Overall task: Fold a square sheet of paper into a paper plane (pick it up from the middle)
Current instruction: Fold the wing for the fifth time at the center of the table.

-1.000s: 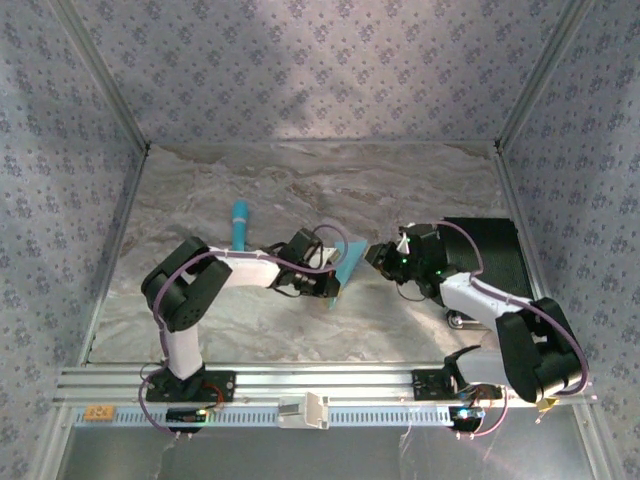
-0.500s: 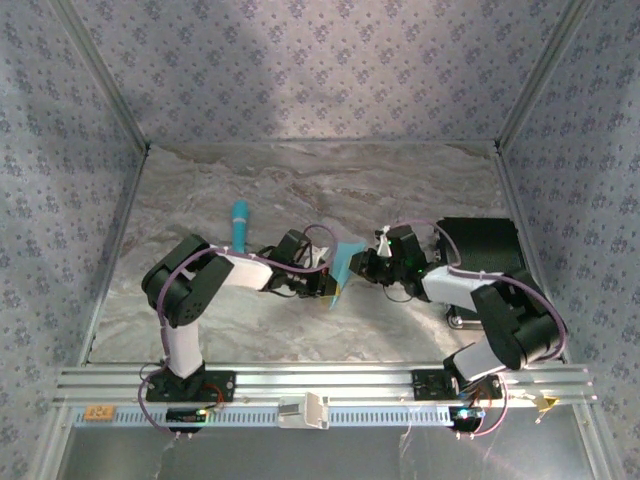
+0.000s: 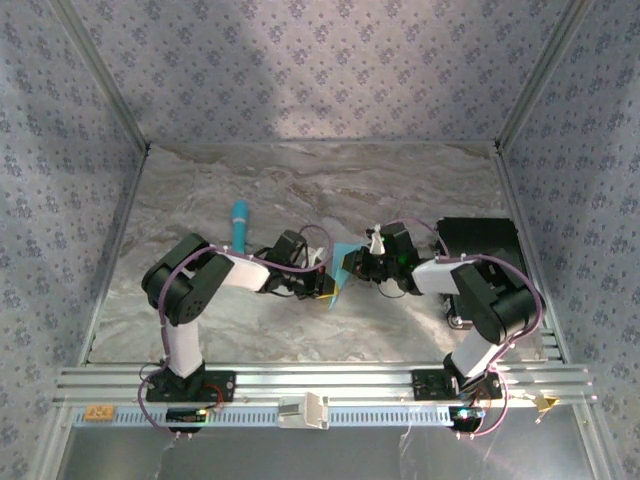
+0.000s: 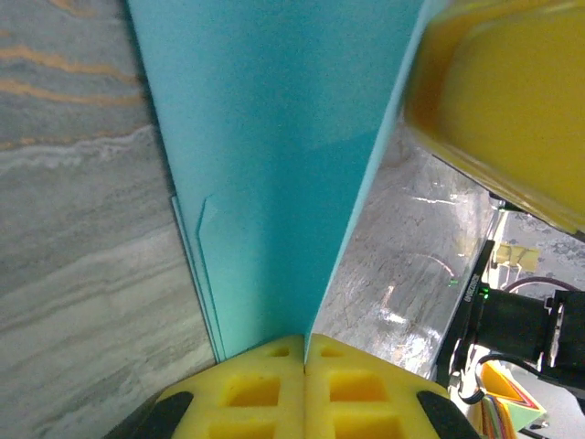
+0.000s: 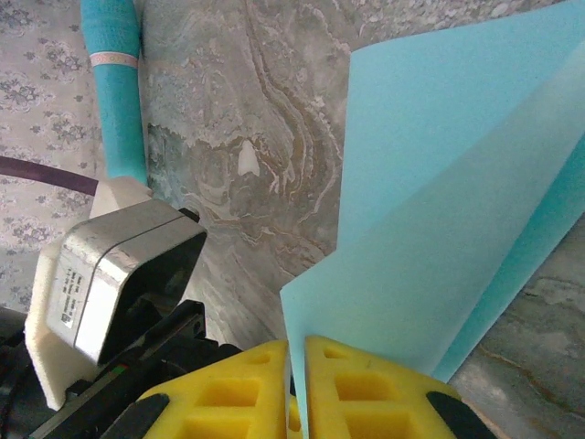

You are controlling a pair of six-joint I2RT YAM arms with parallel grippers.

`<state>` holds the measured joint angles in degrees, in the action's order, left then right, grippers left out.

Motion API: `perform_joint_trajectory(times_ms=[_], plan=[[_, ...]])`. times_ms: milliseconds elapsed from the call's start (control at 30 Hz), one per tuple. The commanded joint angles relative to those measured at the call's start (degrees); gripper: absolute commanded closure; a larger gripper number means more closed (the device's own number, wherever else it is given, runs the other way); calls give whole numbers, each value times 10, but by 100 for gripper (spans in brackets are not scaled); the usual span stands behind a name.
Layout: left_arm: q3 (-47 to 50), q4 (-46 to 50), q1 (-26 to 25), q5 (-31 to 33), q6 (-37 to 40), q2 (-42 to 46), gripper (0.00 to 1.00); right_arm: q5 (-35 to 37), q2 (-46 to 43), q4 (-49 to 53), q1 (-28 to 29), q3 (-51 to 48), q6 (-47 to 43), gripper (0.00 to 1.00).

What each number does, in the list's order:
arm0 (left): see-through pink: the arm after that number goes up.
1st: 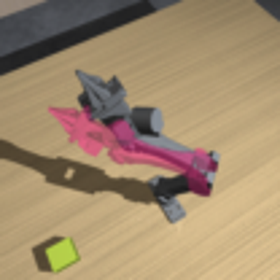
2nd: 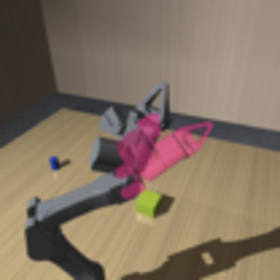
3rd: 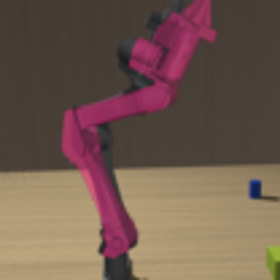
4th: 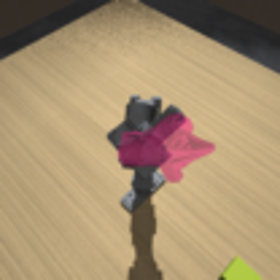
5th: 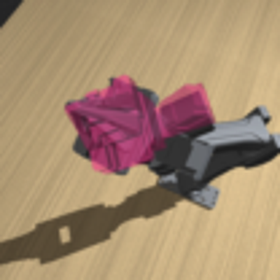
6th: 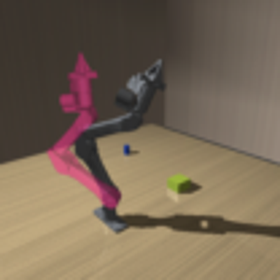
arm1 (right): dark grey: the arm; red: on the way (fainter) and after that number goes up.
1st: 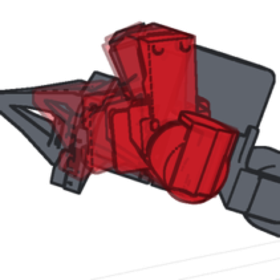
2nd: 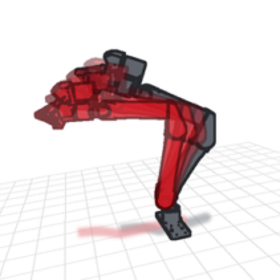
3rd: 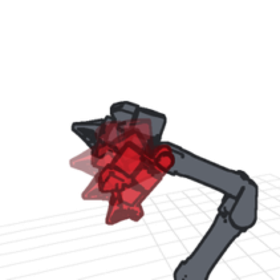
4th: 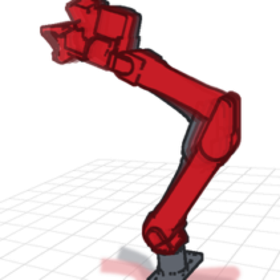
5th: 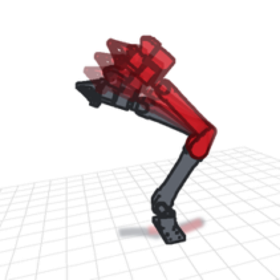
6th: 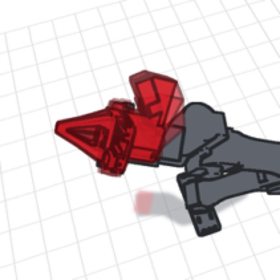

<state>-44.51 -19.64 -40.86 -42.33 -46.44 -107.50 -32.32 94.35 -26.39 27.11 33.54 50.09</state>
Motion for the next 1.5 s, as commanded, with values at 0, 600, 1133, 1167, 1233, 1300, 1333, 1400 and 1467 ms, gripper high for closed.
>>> perform_joint_trajectory(times_ms=[0,600,1133,1167,1233,1300,1333,1400,1467], plan=[[11,1,7,-6,-12,-17,100,-16,12,-14,-8,12,0,87],[40,-46,19,10,-61,-22,100,-53,51,-40,-22,22,3,86],[45,-44,23,22,-81,-30,100,-67,82,-47,-27,38,1,86],[44,-41,23,23,-80,-31,100,-68,83,-48,-28,39,1,86],[44,-40,23,22,-80,-32,100,-69,87,-47,-28,40,1,86],[43,-37,23,23,-79,-31,100,-70,89,-47,-29,41,1,86],[44,-36,23,24,-80,-30,100,-69,90,-47,-29,42,1,86],[43,-33,23,26,-79,-31,100,-69,94,-46,-29,43,1,86],[43,-32,23,25,-79,-31,100,-68,97,-45,-29,44,1,86]])
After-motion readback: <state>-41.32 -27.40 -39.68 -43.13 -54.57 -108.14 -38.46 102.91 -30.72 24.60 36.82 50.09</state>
